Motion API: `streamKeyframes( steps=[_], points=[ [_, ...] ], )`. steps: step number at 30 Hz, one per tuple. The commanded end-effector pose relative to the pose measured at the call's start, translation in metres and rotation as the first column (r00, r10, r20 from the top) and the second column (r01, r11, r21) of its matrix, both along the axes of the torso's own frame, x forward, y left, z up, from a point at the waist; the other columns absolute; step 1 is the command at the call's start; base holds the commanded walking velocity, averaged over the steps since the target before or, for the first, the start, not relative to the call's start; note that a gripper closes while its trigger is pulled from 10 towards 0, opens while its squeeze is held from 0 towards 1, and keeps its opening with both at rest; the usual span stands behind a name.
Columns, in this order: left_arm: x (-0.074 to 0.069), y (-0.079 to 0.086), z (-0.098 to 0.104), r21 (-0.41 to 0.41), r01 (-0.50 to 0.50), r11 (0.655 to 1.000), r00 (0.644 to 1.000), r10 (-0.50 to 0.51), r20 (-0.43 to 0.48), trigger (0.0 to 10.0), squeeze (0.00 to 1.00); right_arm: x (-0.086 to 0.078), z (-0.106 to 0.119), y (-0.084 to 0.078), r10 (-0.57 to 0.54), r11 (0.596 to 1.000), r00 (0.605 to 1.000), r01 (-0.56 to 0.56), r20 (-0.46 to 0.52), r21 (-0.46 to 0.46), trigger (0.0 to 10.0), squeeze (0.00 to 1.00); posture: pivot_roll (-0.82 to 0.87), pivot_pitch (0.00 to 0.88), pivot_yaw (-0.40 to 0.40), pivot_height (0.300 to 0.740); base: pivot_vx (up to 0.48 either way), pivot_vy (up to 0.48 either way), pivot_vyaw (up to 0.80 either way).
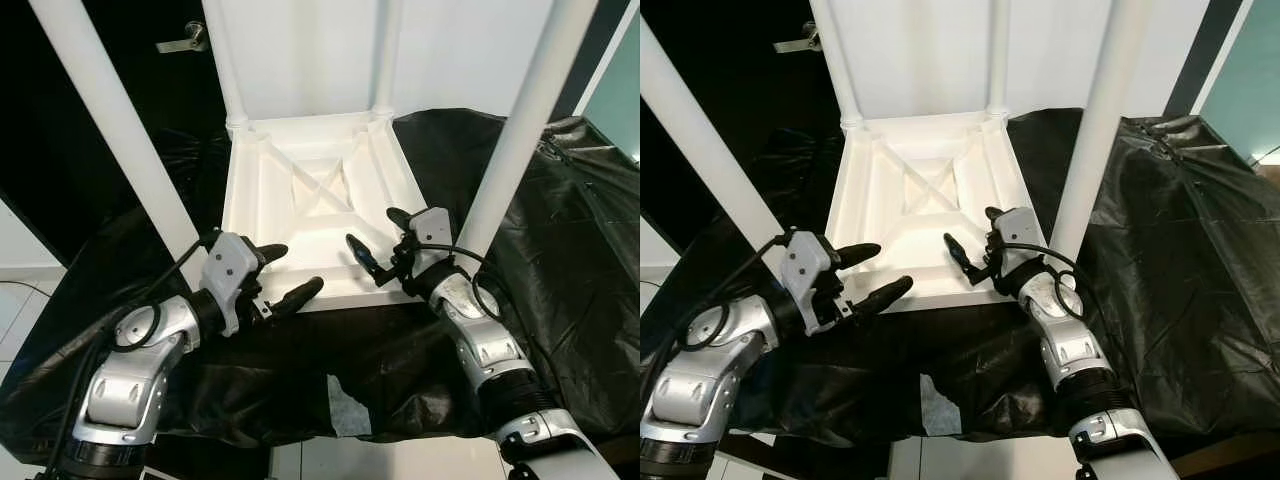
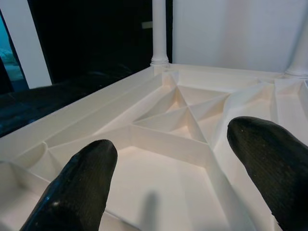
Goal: Building children table
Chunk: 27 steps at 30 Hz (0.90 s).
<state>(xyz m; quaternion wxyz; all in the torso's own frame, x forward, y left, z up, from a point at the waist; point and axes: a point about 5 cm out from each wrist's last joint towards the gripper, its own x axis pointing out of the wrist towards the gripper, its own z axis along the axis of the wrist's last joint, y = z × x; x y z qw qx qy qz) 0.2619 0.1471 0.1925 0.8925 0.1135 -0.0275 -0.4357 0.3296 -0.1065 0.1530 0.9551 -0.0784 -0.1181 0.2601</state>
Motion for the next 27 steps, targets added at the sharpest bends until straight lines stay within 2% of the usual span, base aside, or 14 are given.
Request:
streamKeyframes(
  steps=[1, 3, 6, 8, 10, 13, 17, 22, 24, 27],
  points=[
    [-0.003, 0.004, 0.002, -0.006, 0.018, 1.000, 1.000, -0.018, -0.011, 10.0, 0.00, 0.000, 0.002, 0.007, 0.032, 0.999, 0.999, -0.032, 0.013, 0.001, 10.0, 0.00, 0.07, 0.000, -0.030, 0.740, 0.000, 0.000, 0.00],
    [-0.011, 0.012, 0.008, -0.018, 0.040, 0.999, 0.999, -0.040, -0.009, 10.0, 0.00, -0.007, 0.004, 0.023, 0.083, 0.996, 0.996, -0.084, 0.033, 0.031, 10.0, 0.00, 0.07, 0.000, -0.034, 0.740, 0.000, 0.000, 0.00],
    [-0.015, 0.018, 0.008, -0.027, 0.036, 0.999, 0.999, -0.037, -0.029, 10.0, 0.00, -0.012, 0.003, 0.030, 0.120, 0.992, 0.992, -0.121, 0.031, 0.044, 10.0, 0.00, 0.07, 0.000, -0.036, 0.740, 0.000, 0.000, 0.00],
    [-0.018, 0.030, 0.009, -0.019, -0.009, 1.000, 1.000, 0.008, -0.027, 10.0, 0.00, -0.021, -0.001, 0.036, 0.157, 0.986, 0.987, -0.157, 0.020, 0.052, 10.0, 0.00, 0.08, 0.000, -0.042, 0.740, 0.000, 0.000, 0.00],
    [-0.019, 0.035, 0.010, -0.008, -0.031, 0.999, 0.999, 0.031, -0.019, 10.0, 0.00, -0.024, -0.003, 0.037, 0.164, 0.985, 0.986, -0.165, 0.016, 0.052, 10.0, 0.00, 0.08, 0.000, -0.044, 0.740, 0.000, 0.000, 0.00],
    [-0.022, 0.044, 0.010, 0.000, -0.068, 0.998, 0.997, 0.068, -0.032, 10.0, 0.00, -0.033, -0.008, 0.038, 0.183, 0.982, 0.983, -0.183, -0.002, 0.056, 10.0, 0.00, 0.09, 0.000, -0.054, 0.740, 0.000, 0.000, 0.00],
    [-0.036, 0.057, 0.008, 0.020, -0.097, 0.995, 0.993, 0.098, -0.068, 10.0, 0.00, -0.053, -0.016, 0.035, 0.227, 0.968, 0.971, -0.216, -0.073, 0.129, 10.0, 0.00, 0.10, 0.000, -0.063, 0.740, 0.000, 0.000, 0.00],
    [-0.044, 0.063, 0.009, 0.025, -0.096, 0.995, 0.992, 0.098, -0.084, 10.0, 0.00, -0.060, -0.016, 0.032, 0.220, 0.962, 0.970, -0.199, -0.102, 0.189, 10.0, 0.00, 0.10, 0.000, -0.066, 0.740, 0.000, 0.000, 0.00],
    [-0.049, 0.072, 0.010, 0.036, -0.123, 0.992, 0.988, 0.126, -0.090, 10.0, 0.00, -0.065, -0.017, 0.028, 0.215, 0.956, 0.968, -0.182, -0.127, 0.231, 10.0, 0.00, 0.10, 0.000, -0.066, 0.740, 0.000, 0.000, 0.00],
    [-0.053, 0.082, 0.011, 0.055, -0.155, 0.986, 0.982, 0.160, -0.103, 10.0, 0.00, -0.070, -0.019, 0.023, 0.218, 0.955, 0.965, -0.179, -0.149, 0.238, 10.0, 0.00, 0.10, 0.000, -0.065, 0.740, 0.000, 0.000, 0.00]
  ],
)
